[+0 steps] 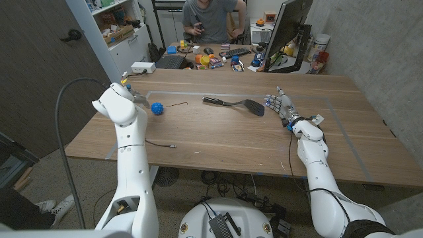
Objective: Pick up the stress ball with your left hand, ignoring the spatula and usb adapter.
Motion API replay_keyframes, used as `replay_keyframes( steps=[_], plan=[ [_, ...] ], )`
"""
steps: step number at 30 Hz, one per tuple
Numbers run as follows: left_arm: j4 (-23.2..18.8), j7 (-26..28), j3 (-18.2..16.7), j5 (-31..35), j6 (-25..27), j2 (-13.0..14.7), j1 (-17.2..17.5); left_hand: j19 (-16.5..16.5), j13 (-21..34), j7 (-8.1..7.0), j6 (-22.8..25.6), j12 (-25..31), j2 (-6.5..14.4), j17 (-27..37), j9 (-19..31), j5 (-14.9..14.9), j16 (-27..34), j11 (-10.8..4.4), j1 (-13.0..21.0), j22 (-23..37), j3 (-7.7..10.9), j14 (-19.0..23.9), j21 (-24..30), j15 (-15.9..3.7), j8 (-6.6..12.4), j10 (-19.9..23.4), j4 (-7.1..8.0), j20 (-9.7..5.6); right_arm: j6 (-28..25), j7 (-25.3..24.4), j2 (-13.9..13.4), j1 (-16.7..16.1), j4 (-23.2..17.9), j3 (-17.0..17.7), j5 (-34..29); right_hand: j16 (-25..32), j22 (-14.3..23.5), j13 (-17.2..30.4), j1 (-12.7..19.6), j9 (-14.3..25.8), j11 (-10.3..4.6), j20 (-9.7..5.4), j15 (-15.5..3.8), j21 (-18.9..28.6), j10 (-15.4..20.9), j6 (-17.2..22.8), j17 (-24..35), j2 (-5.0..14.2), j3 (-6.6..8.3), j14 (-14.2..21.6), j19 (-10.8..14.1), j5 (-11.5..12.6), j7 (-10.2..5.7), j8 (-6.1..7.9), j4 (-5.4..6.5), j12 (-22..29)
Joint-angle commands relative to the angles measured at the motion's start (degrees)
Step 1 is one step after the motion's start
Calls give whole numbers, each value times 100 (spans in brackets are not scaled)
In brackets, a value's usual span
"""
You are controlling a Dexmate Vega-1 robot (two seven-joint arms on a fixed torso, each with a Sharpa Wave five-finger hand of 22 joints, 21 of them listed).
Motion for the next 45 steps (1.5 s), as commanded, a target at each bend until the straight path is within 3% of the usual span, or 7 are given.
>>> replay_keyframes(
  steps=[1,14,45],
  plan=[
    [905,465,78,-497,293,313,-378,-21,12,26,-8,-18,7,27,18,-16,-33,37,-49,27,-21,-23,-16,-716,-23,-39,8,-434,-24,-104,-30,65,94,43,-73,12,12,17,55,33,-17,19,0,25,-2,-19,12,200,40,-14,27,42,1,1,9,-7],
    [2215,436,644,-640,786,704,-1130,-27,13,74,86,-28,36,31,19,-17,-44,14,-116,32,-45,12,-32,-708,-16,21,48,-425,-1,-136,-5,50,75,129,-25,5,12,18,55,33,-38,28,-1,22,-29,-28,11,201,42,-39,18,42,-3,-3,8,-24],
    [3467,1006,1596,-1688,1072,1141,-1781,26,14,60,306,-43,102,34,20,-24,-48,-24,-215,40,-79,161,-34,-785,-7,179,87,-442,169,-102,-10,111,152,317,95,-15,11,19,57,33,-75,31,20,11,-133,-95,9,193,41,-119,-17,41,-32,-24,2,-76]
  ],
)
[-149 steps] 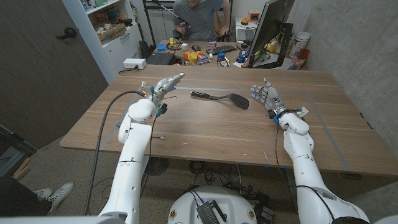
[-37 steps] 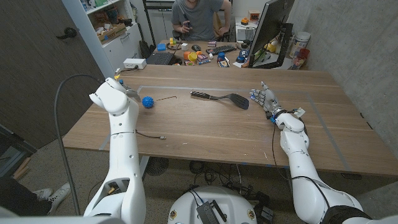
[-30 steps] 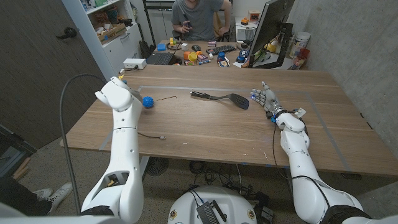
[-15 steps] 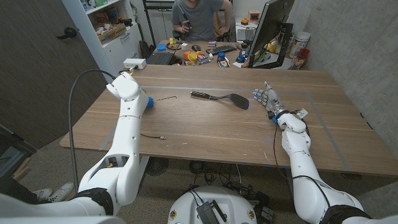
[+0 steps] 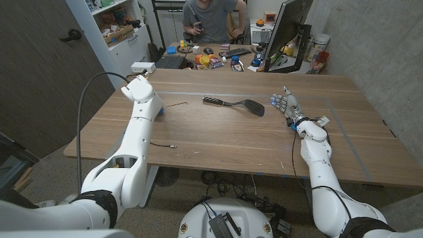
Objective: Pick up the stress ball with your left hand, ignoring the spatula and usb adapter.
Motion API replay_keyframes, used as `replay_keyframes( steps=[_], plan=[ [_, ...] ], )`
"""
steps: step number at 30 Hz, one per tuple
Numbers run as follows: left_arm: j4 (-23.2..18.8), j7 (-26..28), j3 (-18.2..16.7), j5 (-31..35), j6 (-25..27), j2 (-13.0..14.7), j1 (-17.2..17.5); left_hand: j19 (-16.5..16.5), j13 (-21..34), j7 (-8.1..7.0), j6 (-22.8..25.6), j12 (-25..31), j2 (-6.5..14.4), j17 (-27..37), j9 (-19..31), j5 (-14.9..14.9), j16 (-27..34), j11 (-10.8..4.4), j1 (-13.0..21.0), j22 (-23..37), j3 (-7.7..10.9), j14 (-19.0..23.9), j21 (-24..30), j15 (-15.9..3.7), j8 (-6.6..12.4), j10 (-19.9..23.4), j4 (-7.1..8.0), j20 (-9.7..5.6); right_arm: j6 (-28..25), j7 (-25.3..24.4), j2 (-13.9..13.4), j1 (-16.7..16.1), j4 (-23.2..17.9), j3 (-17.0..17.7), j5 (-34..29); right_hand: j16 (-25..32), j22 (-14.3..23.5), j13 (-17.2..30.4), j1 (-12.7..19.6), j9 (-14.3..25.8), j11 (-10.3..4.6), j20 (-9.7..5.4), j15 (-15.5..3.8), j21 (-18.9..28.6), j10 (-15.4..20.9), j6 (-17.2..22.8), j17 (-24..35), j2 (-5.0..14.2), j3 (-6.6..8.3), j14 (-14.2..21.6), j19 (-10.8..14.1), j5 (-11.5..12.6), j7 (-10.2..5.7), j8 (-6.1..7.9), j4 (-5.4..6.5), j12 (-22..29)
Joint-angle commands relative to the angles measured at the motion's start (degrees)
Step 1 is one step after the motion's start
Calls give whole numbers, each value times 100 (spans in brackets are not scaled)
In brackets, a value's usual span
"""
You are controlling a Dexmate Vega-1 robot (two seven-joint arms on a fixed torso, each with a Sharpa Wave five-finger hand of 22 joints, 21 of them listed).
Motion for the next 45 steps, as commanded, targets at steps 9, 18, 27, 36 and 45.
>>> replay_keyframes(
  steps=[9,18,27,36,45],
  plan=[
    [418,211,489,-448,185,217,-210,52,16,9,50,-11,10,35,21,-25,-17,-4,-68,15,-17,49,-35,-781,-27,51,27,-419,223,197,86,-53,-365,123,313,-35,-2,17,60,34,-23,7,-56,4,-59,-54,9,195,43,-115,-17,40,-20,-27,-1,-27],
    [344,205,577,-545,241,282,-167,100,17,34,45,-24,49,37,23,-26,-21,-18,-62,19,-8,69,-20,-776,-49,65,23,-421,183,296,97,-103,-529,117,424,-34,-3,18,61,34,4,13,-37,1,-85,-76,8,196,45,-141,-31,38,-40,-29,-3,-39],
    [514,345,735,-539,229,309,-204,661,47,50,713,211,812,56,50,-231,133,-203,592,93,434,1020,253,-1045,93,1009,-134,-529,195,285,94,-124,-554,111,443,-32,-3,18,59,34,9,18,-24,-1,-116,-93,8,194,43,-154,-40,37,-39,-31,-3,-51],
    [533,643,770,-614,129,322,-145,1259,67,-122,2266,504,1388,88,63,-305,211,-229,857,173,721,2297,789,-1093,494,2374,-92,-624,186,255,80,-134,-552,127,444,-28,-3,19,56,34,3,17,-27,0,-126,-109,7,193,42,-167,-46,34,-46,-31,-3,-54],
    [-121,934,713,-577,23,325,153,1683,52,-172,3715,522,1375,74,3,-296,217,-251,775,133,892,3583,1327,-1117,840,3698,-112,-640,205,252,54,-132,-521,145,443,-25,-3,19,55,34,2,19,-22,1,-140,-112,7,193,41,-175,-48,33,-48,-28,-3,-59]
  ],
)
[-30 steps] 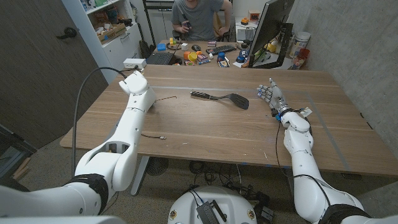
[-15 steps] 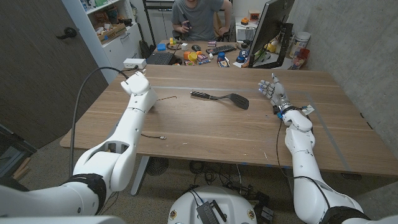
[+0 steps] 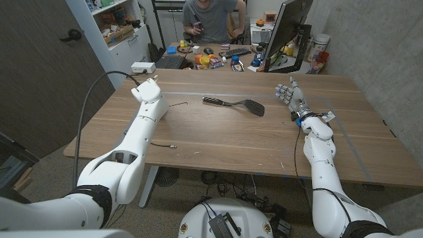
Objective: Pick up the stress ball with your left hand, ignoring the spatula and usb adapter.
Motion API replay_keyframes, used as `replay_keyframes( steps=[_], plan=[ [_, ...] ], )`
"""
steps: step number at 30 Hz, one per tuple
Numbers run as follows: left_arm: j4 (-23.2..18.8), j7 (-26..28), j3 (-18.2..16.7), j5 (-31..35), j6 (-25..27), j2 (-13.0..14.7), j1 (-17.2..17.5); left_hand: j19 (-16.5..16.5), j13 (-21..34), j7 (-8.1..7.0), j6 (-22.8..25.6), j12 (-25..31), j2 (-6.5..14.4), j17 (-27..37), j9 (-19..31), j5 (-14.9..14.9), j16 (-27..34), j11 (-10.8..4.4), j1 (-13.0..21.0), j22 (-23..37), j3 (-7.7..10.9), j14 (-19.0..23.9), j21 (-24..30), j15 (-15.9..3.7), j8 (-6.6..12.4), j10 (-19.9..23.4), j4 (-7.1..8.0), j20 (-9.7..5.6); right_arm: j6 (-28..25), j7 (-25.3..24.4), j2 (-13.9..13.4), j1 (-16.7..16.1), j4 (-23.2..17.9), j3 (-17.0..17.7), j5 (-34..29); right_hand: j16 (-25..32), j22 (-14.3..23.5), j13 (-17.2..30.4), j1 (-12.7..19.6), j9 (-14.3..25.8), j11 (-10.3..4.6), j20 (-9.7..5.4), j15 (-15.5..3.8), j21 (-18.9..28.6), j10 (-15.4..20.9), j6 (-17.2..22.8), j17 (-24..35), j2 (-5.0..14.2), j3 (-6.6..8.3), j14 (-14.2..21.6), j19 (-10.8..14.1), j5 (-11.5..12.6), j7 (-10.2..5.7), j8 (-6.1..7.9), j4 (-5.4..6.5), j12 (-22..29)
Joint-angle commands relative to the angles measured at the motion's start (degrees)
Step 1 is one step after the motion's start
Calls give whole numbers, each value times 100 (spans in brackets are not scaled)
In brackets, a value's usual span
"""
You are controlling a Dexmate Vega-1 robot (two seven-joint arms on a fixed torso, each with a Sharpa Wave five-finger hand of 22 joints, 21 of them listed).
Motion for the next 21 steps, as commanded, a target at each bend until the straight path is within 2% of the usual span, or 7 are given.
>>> replay_keyframes(
  steps=[1,14,21],
  plan=[
    [-684,269,-41,12,-81,12,285,472,16,2,198,8,183,19,-2,37,0,-141,43,-12,154,1119,67,-1552,48,938,99,-964,-5,-13,-29,-11,7,24,14,-1,0,20,55,34,21,-1,-3,2,-20,-9,19,193,41,-12,-28,33,14,8,-3,-15],
    [-2067,-499,-87,792,259,-10,306,462,15,5,270,-5,152,14,-8,31,-20,-138,42,-19,166,1173,90,-1552,55,1017,86,-964,5,50,-17,-48,-98,48,85,3,0,20,57,34,20,-5,-2,3,-28,-20,18,195,43,-20,-32,32,18,8,-5,-16],
    [-2648,-1007,-88,1389,248,-150,304,437,14,14,281,-17,139,11,-11,27,-32,-138,40,-23,173,1195,93,-1553,49,1042,82,-967,-28,74,-26,-68,-157,49,102,2,0,20,60,34,16,-7,3,3,-33,-20,18,197,46,-31,-35,32,26,11,-7,-18]
  ],
)
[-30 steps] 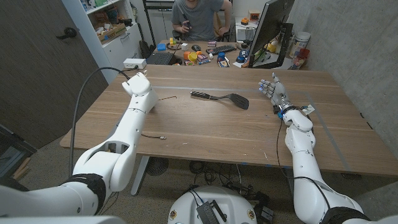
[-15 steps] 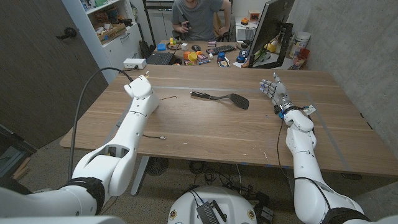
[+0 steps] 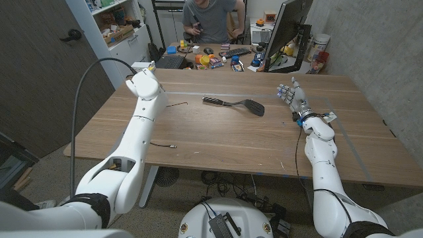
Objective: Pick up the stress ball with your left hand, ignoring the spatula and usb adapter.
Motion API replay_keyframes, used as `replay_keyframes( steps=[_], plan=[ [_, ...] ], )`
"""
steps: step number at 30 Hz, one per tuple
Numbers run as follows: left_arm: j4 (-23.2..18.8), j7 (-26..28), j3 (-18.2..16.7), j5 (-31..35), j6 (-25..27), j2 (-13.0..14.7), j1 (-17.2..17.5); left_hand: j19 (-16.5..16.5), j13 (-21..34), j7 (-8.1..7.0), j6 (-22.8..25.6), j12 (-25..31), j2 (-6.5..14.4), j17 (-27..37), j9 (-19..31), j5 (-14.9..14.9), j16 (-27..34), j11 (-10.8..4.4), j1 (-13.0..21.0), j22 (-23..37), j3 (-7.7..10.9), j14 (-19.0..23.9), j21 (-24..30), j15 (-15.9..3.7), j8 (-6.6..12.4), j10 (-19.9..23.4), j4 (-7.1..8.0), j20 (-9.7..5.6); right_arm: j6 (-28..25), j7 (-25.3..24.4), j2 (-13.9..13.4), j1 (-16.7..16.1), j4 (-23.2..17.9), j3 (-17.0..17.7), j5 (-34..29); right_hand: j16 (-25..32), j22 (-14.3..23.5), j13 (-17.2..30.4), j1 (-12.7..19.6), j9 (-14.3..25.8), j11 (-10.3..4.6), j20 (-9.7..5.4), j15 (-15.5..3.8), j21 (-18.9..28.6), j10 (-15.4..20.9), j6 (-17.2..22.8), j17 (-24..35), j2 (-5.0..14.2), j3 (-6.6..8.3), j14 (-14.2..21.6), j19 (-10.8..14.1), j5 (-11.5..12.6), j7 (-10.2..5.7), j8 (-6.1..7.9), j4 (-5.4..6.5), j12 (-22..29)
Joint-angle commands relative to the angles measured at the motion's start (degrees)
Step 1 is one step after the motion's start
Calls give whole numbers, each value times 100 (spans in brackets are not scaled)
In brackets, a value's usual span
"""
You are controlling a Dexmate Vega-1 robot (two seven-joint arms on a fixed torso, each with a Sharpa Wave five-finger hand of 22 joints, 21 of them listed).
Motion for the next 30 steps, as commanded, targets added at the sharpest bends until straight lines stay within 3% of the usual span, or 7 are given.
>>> replay_keyframes(
  steps=[1,12,30],
  plan=[
    [-1052,-768,-26,915,47,-159,37,170,20,-1,55,-21,116,12,7,20,-4,-279,60,18,147,801,37,-1682,6,778,101,-761,2,60,-9,-33,-97,10,49,2,0,21,61,34,-16,-6,4,3,-2,-20,17,197,46,-33,-36,32,26,10,-7,-18],
    [-1384,-1051,-177,1568,-273,-592,97,143,19,1,75,-37,108,9,5,15,-21,-278,59,15,159,826,45,-1682,-1,812,100,-762,-42,69,-6,-74,-199,19,80,4,0,21,63,34,-6,-3,4,4,0,-26,16,198,48,-41,-38,31,30,12,-10,-16],
    [-1582,-1024,-514,1962,-733,-1100,226,120,18,-10,96,-64,104,6,2,9,-40,-279,60,13,175,852,58,-1684,-10,831,98,-761,-78,107,-24,-116,-285,-8,90,9,0,20,69,33,-11,-5,12,6,-5,-22,15,201,53,-46,-40,29,38,18,-14,-16]
  ],
)
